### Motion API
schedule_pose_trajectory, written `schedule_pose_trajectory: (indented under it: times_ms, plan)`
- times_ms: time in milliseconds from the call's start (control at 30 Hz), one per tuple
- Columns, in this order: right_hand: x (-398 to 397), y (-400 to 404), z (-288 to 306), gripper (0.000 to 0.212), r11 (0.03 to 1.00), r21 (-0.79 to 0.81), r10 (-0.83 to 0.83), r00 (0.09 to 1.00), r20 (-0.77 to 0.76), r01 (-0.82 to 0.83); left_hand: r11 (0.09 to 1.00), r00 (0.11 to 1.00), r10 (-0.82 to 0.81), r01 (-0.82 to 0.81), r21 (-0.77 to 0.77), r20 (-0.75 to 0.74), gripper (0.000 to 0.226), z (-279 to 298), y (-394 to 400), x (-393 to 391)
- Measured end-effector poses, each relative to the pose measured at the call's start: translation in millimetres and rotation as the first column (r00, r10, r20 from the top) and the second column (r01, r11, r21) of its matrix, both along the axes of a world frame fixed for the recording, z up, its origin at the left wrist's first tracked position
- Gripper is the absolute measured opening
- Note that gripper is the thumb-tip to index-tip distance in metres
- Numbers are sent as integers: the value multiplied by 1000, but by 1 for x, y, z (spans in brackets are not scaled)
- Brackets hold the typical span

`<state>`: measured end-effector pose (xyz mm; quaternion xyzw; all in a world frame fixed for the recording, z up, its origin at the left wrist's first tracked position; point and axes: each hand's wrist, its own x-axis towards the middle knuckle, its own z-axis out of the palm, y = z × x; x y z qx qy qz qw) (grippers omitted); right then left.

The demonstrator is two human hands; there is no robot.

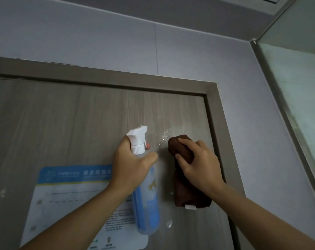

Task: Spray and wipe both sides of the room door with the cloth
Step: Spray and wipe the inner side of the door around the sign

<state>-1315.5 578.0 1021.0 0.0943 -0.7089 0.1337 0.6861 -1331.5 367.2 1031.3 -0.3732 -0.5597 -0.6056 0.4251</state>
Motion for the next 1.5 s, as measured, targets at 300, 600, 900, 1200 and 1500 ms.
schedule_pose_trajectory:
  times_ms: [300,600,900,1200,1500]
  plan:
    - [22,-5,1,52,995,-31,-97,995,-29,96,995,995,-100,100,2,19,35,16,-6,4]
    - [36,14,17,51,983,-56,-169,977,131,177,989,984,-143,145,-14,105,38,11,-23,-5]
    - [-9,64,64,53,983,-41,-176,981,86,180,990,982,-116,126,-67,146,43,24,-36,-36]
    - [-62,74,57,59,928,41,-367,929,-51,370,984,971,-168,174,-23,169,41,37,-45,-62]
    - [-77,63,124,56,884,96,-444,886,-136,458,983,965,-183,186,1,186,37,33,-50,-71]
